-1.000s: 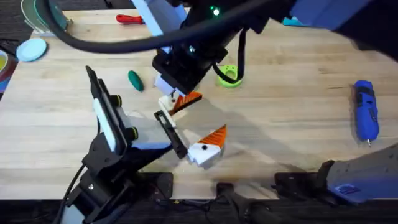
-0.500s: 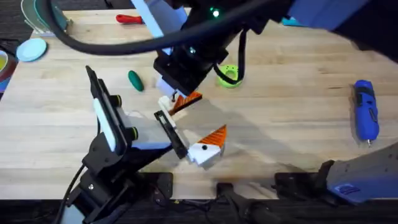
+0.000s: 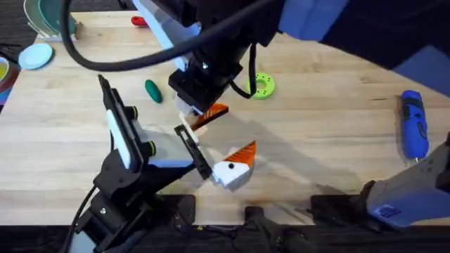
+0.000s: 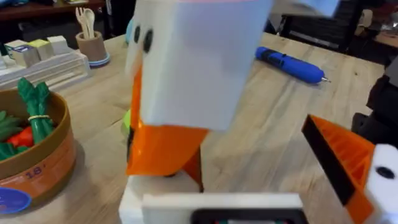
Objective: Pick up the gripper from the table and insert it into the empty holder that is missing its gripper. Then pick up a screw, insert it into the mounting hole, and use the screwdriver to tighten it. Finally, clean up the table by picking up the vegetable and placing it into the bucket.
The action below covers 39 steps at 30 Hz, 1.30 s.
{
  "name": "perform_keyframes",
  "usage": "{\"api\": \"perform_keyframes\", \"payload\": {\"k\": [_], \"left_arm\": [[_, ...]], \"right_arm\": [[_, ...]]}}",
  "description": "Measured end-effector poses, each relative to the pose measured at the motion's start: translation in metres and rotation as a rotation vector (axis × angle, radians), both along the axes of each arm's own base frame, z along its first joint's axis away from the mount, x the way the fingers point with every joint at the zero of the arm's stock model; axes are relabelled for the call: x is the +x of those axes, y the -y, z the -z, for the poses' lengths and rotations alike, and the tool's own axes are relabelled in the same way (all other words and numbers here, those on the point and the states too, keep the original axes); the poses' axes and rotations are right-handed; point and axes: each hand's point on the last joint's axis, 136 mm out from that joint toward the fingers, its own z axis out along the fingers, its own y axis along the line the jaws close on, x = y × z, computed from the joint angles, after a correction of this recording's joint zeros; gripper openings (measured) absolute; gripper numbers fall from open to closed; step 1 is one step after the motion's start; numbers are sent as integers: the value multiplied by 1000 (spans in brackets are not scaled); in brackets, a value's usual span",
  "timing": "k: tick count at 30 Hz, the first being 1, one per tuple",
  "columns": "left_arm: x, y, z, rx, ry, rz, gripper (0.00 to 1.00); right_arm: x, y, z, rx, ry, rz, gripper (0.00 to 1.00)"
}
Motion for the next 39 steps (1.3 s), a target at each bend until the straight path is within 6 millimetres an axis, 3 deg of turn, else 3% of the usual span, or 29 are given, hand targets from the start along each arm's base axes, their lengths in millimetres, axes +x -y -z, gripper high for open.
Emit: {"api": "perform_keyframes", "payload": {"k": [6,8,13,14,18,25,29,34,39], "left_arm": [[0,0,0,0,0,2,993],[0,0,0,1,3,2,993],[1,0,-1,1,7,-4,993],[0,0,-1,4,13,-1,992],[0,0,-1,8,18,0,992],[0,0,-1,8,19,0,992],[0,0,-1,8,19,0,993],[0,0,-1,8,19,0,993],[0,0,-1,8,19,0,993]], "right_arm": [[-1,1,0,-2,-5,-1,7],[-2,1,0,-3,-13,2,223],[4,11,-5,-8,3,26,934],[6,18,-15,9,10,36,993],[2,37,-36,29,28,28,994],[1,93,-85,81,110,59,994],[-11,117,-104,97,147,53,993],[-27,138,-116,111,179,40,993],[-45,154,-104,143,198,38,993]]}}
